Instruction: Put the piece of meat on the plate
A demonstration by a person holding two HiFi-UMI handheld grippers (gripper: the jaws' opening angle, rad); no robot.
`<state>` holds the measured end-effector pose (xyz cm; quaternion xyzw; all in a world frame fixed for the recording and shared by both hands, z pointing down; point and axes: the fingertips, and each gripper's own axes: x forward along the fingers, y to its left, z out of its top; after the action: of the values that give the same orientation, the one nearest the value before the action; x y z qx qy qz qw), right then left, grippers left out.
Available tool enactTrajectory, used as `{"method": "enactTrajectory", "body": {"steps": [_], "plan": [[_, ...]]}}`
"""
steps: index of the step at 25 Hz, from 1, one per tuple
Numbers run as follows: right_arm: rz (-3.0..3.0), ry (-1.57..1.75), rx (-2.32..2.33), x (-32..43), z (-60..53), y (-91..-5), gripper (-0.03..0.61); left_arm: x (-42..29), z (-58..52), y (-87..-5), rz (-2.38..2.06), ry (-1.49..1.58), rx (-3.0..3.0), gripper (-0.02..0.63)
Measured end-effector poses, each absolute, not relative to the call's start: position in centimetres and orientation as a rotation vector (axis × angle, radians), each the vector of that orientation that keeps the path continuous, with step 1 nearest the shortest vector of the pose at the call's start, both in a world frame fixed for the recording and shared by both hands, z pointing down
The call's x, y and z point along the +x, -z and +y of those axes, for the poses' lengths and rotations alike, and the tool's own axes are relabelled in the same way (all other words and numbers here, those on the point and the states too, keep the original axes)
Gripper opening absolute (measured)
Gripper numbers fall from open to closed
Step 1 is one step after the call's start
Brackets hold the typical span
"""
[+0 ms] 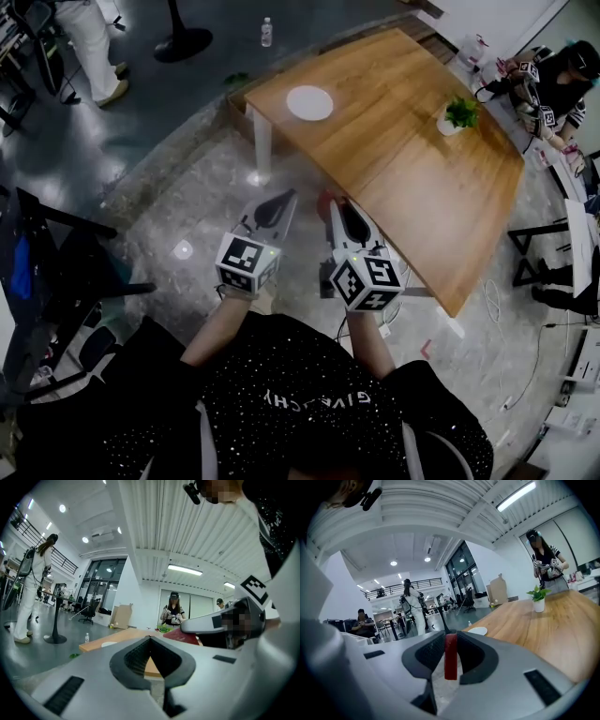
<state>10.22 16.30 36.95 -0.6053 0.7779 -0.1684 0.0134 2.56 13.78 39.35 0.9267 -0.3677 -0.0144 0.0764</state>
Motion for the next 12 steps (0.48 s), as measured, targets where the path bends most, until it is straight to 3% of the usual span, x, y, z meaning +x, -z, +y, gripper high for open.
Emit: {"method": "enactTrajectory", "body": {"steps": [12], "plan": [[2.409,0.53,-1.937,10.3,5.1,-35.8,0.086,3.2,2.4,-38.2,-1.039,0.073,2.791,0.006]]}}
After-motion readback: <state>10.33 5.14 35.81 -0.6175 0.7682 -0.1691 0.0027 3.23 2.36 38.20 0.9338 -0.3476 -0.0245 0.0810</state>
